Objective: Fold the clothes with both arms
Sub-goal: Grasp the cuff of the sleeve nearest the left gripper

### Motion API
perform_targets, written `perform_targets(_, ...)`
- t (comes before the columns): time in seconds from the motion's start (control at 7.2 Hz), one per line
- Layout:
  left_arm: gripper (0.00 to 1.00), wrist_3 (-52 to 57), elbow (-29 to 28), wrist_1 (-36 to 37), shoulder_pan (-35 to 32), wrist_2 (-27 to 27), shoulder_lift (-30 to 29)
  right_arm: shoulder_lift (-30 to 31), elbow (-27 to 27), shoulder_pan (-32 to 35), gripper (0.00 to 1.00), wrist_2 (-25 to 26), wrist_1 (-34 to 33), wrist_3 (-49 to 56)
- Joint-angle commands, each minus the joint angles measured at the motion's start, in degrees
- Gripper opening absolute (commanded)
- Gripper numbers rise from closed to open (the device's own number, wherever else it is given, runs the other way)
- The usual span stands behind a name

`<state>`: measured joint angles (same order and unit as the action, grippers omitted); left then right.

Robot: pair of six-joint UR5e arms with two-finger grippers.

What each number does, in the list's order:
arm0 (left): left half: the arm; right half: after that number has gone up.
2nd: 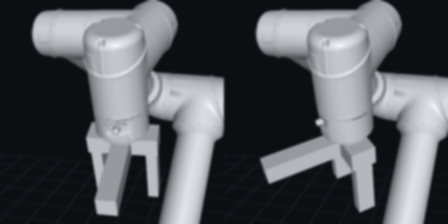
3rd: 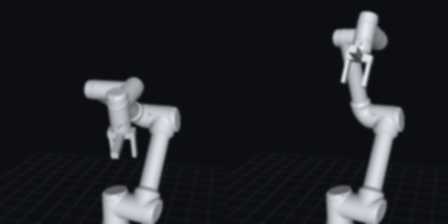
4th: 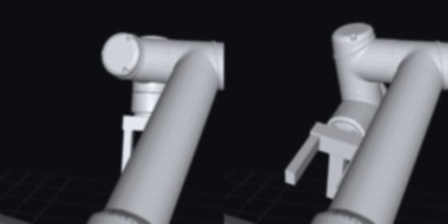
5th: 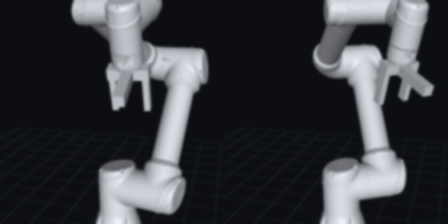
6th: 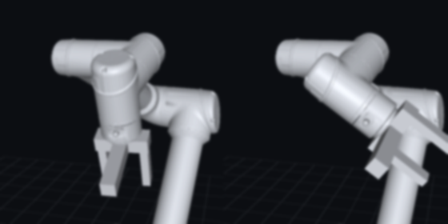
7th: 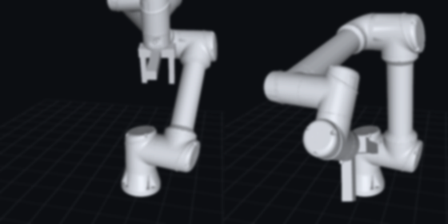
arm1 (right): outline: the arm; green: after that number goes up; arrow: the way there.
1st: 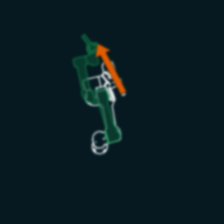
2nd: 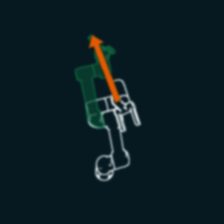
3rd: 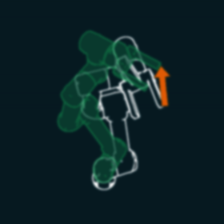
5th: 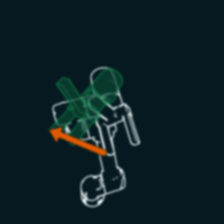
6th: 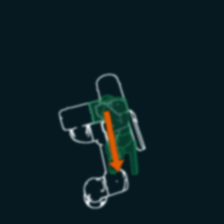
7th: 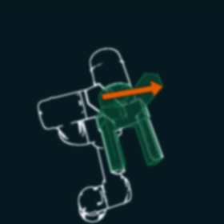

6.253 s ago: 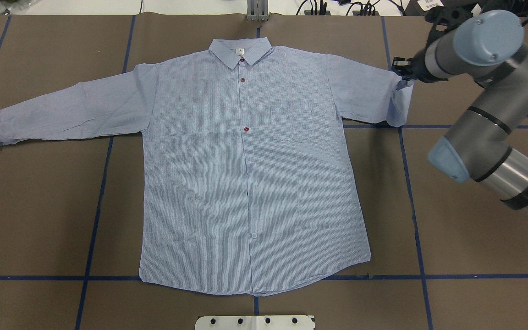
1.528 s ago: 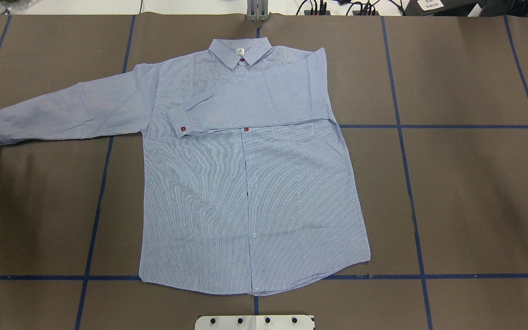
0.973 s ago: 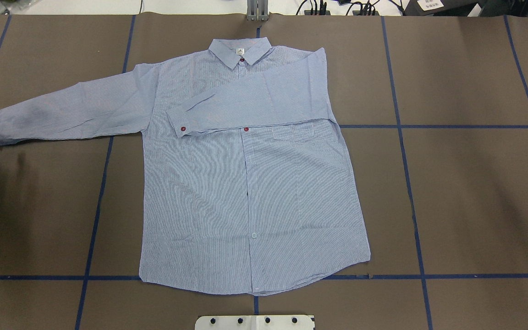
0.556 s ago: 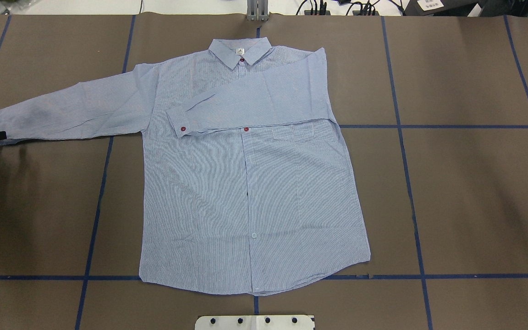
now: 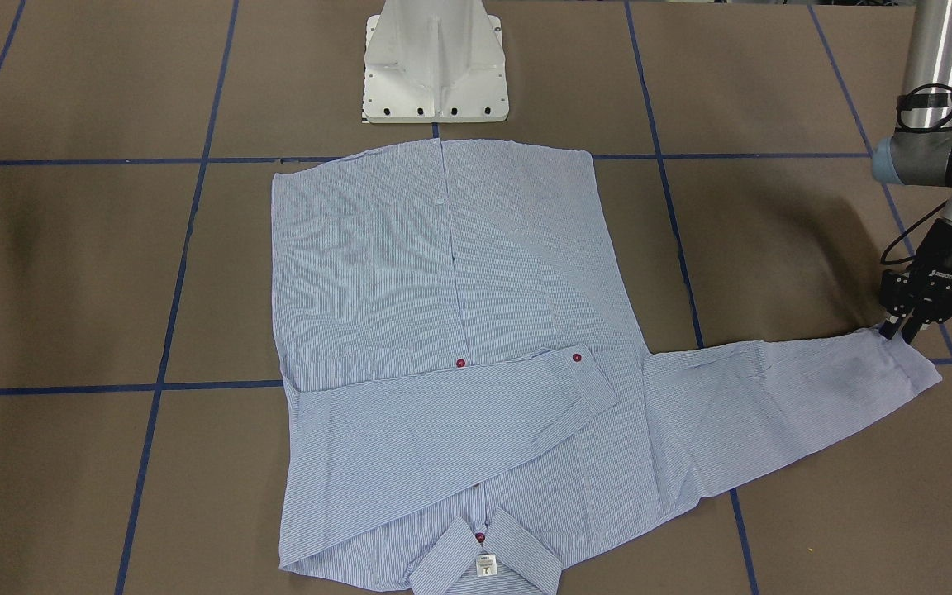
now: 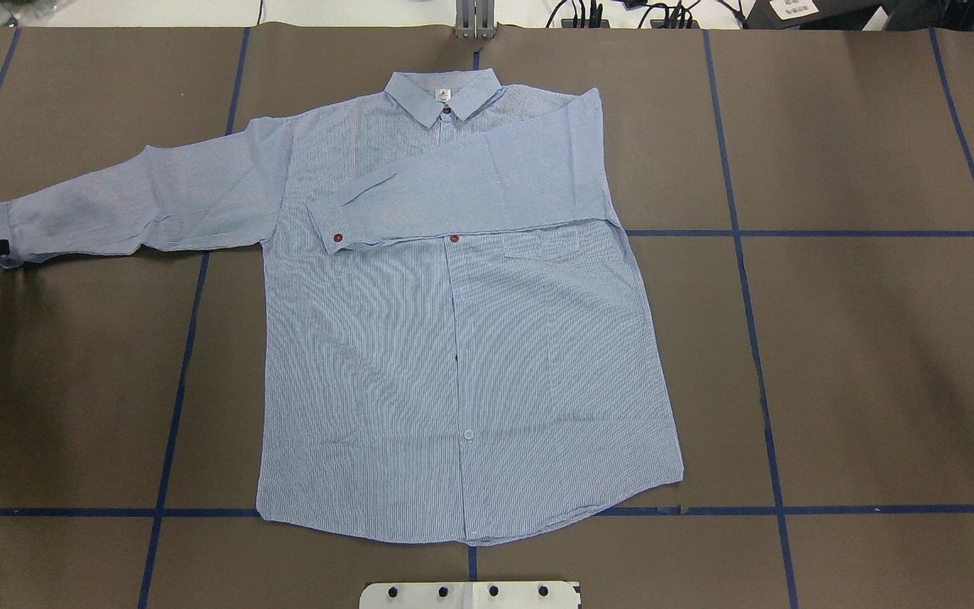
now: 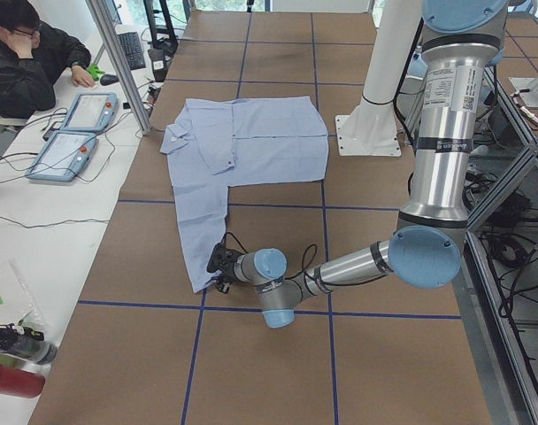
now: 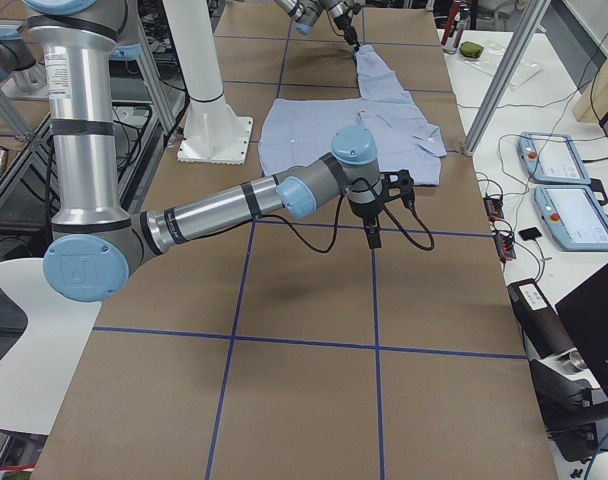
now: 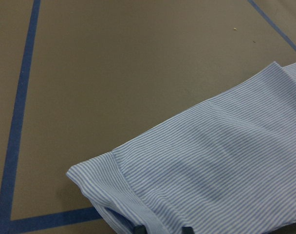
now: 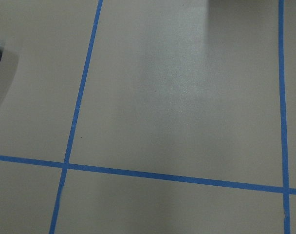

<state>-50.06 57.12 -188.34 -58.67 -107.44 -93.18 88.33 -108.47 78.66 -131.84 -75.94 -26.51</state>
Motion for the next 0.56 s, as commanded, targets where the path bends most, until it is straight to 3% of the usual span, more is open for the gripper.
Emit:
perform_targets(0.0, 0.00, 0.22, 0.88, -2.72, -0.30, -5.27, 0.81, 0.09, -0.25, 0.00, 1.00, 0.00, 0.00, -0.21)
perform_targets(0.14, 0.00, 0.22, 3.24, -2.12, -0.82, -9.67, 1.07, 0.35, -0.34, 0.00, 1.00, 0.00, 0.00, -0.30)
perform_targets(0.42, 0.00, 0.05, 7.82, -0.80, -1.61, -10.15, 0.38, 0.44, -0.34, 0.00, 1.00, 0.09, 0.00, -0.30)
